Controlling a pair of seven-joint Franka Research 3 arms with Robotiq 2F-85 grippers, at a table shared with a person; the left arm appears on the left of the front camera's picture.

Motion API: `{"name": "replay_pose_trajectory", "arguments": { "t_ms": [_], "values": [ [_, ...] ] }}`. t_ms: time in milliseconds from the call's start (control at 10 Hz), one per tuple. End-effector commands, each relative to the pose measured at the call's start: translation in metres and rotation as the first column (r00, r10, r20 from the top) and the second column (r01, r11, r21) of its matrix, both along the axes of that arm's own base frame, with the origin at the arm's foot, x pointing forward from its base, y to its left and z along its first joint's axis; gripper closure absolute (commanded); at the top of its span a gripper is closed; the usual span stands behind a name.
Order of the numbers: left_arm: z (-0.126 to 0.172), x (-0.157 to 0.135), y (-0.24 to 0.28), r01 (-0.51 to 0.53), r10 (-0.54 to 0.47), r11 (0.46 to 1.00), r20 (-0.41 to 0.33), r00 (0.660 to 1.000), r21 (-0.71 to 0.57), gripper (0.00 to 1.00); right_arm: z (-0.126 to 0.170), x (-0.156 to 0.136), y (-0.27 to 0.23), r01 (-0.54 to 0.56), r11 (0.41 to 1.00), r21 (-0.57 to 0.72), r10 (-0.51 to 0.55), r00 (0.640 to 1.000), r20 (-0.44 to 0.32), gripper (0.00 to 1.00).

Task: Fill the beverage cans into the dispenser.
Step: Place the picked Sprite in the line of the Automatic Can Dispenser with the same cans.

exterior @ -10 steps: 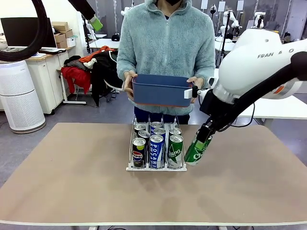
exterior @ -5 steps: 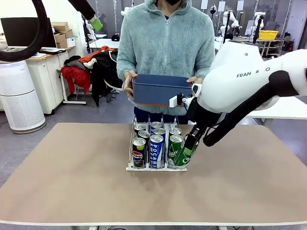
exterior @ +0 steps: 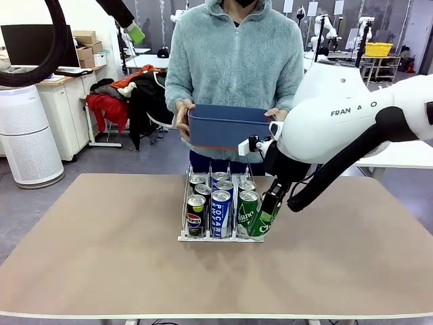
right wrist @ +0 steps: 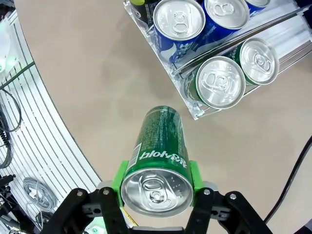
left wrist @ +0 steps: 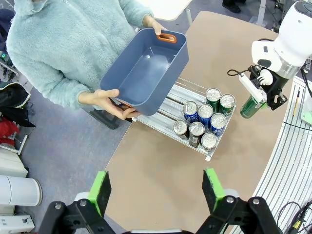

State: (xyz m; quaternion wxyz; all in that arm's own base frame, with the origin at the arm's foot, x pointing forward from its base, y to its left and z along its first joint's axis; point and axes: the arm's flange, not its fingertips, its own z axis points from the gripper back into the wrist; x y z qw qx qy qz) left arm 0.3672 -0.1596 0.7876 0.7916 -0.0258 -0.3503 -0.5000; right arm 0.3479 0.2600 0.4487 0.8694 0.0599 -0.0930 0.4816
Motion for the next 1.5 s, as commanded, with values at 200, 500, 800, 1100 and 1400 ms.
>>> {"name": "replay_pose_trajectory", "arguments": {
  "t_ms": [200,500,800,1100,1400],
  "values": [
    [0.0,0.0,0.001,0.0,0.0,1.0,0.003,1.0,-0.001,0.0,-0.003,0.016,0.007,-0.035,0.999,0.02,0.034,0.998,0.053,0.42],
    [0.0,0.0,0.001,0.0,0.0,1.0,0.003,1.0,-0.001,0.0,-0.01,0.038,0.011,-0.039,0.999,0.027,0.037,0.997,0.075,0.42],
    [0.0,0.0,0.001,0.0,0.0,1.0,0.003,1.0,-0.001,0.0,-0.007,0.058,0.011,-0.051,0.998,0.04,0.047,0.995,0.089,0.42],
    [0.0,0.0,0.001,0.0,0.0,1.0,0.003,1.0,-0.001,0.0,-0.006,0.073,0.015,-0.071,0.997,0.044,0.066,0.993,0.097,0.42],
    [0.0,0.0,0.001,0.0,0.0,1.0,0.003,1.0,-0.001,0.0,-0.004,0.087,0.017,-0.086,0.993,0.076,0.077,0.991,0.111,0.42]
  ]
}}
